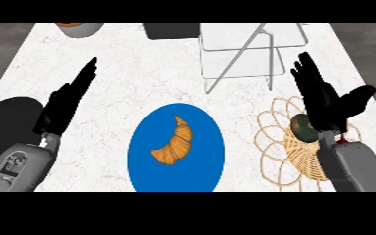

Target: Pick the squash from the placemat and place it in the tiered shelf

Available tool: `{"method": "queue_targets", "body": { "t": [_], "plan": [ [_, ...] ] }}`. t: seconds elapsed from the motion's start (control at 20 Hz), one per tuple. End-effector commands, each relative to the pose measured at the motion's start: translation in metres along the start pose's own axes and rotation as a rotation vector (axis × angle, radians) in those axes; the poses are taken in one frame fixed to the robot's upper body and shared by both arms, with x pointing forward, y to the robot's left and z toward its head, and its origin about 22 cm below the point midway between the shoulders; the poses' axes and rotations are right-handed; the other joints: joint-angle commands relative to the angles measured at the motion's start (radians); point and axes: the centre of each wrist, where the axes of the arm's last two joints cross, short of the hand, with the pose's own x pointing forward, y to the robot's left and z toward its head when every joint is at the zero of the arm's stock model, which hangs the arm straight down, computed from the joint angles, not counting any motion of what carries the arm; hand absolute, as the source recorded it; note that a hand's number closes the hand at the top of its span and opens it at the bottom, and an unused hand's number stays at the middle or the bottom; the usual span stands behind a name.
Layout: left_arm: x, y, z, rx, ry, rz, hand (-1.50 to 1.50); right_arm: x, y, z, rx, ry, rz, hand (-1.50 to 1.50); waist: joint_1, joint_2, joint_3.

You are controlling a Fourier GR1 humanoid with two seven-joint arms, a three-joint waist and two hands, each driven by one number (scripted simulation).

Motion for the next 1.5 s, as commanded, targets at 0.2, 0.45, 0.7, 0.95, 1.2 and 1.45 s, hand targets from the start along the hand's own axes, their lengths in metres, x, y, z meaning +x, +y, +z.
{"method": "queue_targets", "body": {
  "t": [0.2, 0.45, 0.7, 0.95, 1.2, 1.45],
  "plan": [
    [0.005, -0.031, 0.002, 0.064, -0.112, 0.124, 0.0, 0.051, -0.114, -0.006, 0.233, -0.13, 0.041, -1.5, 0.029, 0.011, -0.02],
    [0.007, -0.036, 0.001, 0.04, -0.097, 0.171, 0.0, 0.046, -0.155, 0.01, -0.071, -0.05, 0.447, 1.5, 0.008, 0.029, -0.032],
    [-0.003, -0.064, 0.013, -0.004, -0.106, 0.202, 0.0, -0.053, -0.163, 0.029, -0.35, -0.18, 0.229, -1.5, 0.064, 0.023, -0.015],
    [0.0, -0.064, 0.016, -0.002, -0.092, 0.223, 0.0, -0.054, -0.206, 0.04, -0.24, -0.336, 0.004, -1.5, 0.055, 0.013, -0.017],
    [-0.007, -0.061, 0.006, 0.018, -0.082, 0.219, 0.0, -0.028, -0.227, 0.044, 0.089, -0.188, 0.238, -1.5, 0.044, 0.012, -0.02],
    [-0.01, -0.062, 0.006, 0.014, -0.079, 0.218, 0.0, 0.025, -0.229, 0.02, 0.185, -0.16, 0.413, -1.5, 0.036, 0.007, -0.022]
  ]
}}
